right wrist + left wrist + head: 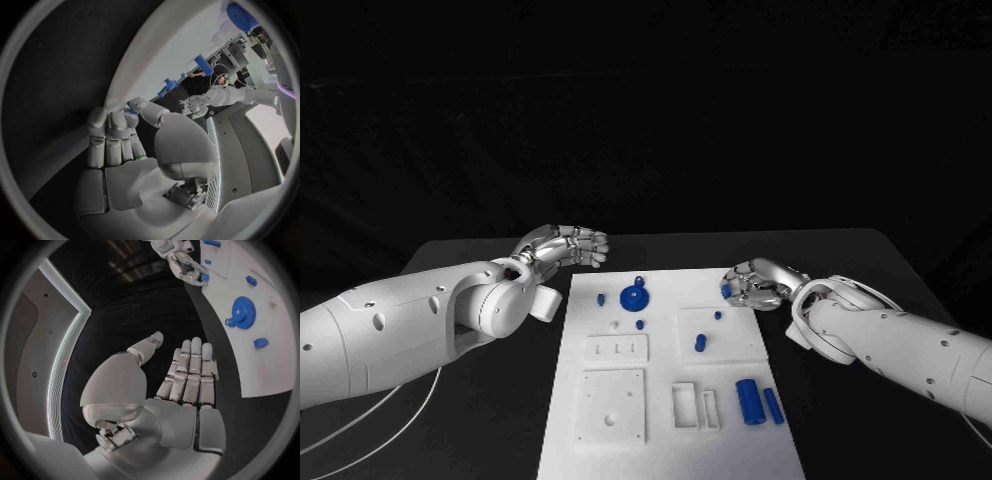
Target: Assemble the parts on the task board
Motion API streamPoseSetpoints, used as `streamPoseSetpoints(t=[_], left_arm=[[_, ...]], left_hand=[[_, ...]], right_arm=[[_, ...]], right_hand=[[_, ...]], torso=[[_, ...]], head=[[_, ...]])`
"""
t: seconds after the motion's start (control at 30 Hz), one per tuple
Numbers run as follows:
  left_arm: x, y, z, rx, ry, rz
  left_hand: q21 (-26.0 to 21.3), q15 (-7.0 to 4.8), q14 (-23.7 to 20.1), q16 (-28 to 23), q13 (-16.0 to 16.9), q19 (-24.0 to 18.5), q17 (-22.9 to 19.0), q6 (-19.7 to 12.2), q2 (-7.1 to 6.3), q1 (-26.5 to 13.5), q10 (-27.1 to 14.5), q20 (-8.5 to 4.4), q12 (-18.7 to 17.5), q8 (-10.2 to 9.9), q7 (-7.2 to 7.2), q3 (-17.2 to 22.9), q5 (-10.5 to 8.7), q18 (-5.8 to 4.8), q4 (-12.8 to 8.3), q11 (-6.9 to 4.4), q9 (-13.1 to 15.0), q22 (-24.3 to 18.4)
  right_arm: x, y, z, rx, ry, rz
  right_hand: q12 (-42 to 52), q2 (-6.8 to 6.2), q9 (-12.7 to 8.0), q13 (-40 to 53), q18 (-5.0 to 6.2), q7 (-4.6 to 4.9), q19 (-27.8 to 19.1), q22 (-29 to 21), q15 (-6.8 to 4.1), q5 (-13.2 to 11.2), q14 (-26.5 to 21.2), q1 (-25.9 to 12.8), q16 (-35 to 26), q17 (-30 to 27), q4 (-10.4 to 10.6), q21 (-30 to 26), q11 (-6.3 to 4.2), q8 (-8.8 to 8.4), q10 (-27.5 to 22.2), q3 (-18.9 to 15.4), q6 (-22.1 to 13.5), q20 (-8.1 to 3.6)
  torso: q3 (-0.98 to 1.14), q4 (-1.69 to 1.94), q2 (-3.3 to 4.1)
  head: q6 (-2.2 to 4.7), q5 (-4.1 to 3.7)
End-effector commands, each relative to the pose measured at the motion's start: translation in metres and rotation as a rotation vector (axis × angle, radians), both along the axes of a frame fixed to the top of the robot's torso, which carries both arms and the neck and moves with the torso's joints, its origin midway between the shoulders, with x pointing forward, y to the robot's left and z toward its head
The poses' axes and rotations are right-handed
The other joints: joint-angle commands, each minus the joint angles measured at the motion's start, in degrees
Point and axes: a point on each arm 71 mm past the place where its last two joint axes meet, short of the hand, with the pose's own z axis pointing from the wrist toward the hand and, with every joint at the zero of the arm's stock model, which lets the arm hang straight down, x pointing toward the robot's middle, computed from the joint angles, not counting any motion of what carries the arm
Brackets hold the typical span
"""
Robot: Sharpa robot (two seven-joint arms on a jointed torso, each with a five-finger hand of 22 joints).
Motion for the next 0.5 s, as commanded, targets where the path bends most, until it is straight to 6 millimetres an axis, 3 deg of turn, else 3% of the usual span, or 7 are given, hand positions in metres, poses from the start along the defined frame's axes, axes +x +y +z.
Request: streamPoseSetpoints(t=[0.03,0.5], left_arm=[[-0.0005,-0.0017,0.0007,-0.003,-0.002,-0.014],[-0.0006,-0.0014,0.0007,-0.003,-0.001,-0.014]], left_hand=[[0.1,0.14,0.1,-0.2,-0.1,-0.1,0.1,0.0,0.11,-0.4,0.1,-0.20,-0.1,-0.1,0.57,0.0,0.06,1.00,-0.1,0.17,-0.1,1.1],[0.1,0.13,0.1,-0.2,-0.1,-0.1,0.1,-0.1,0.10,-0.4,0.1,-0.21,-0.1,-0.2,0.65,0.0,0.05,1.00,-0.1,0.17,-0.1,1.1]], right_arm=[[-0.0009,0.0023,-0.0015,-0.015,0.009,0.021],[-0.0009,0.0020,-0.0017,-0.017,0.008,0.018]], right_hand=[[-0.1,0.08,0.1,0.1,5.30,0.38,0.0,0.8,0.23,-0.3,-0.2,0.2,-0.3,0.1,0.1,0.0,-0.72,-0.19,-1.8,0.5,9.7,-0.11],[0.0,-0.12,0.6,0.2,5.30,0.18,0.0,0.9,0.08,-0.3,-0.2,-0.5,-0.2,0.1,0.2,0.2,-0.90,0.23,-1.8,1.1,10.4,-0.03]], torso=[[-0.01,-0.02,0.01],[0.03,-0.03,-0.01]], head=[[-0.06,0.03],[-0.10,-0.03]])
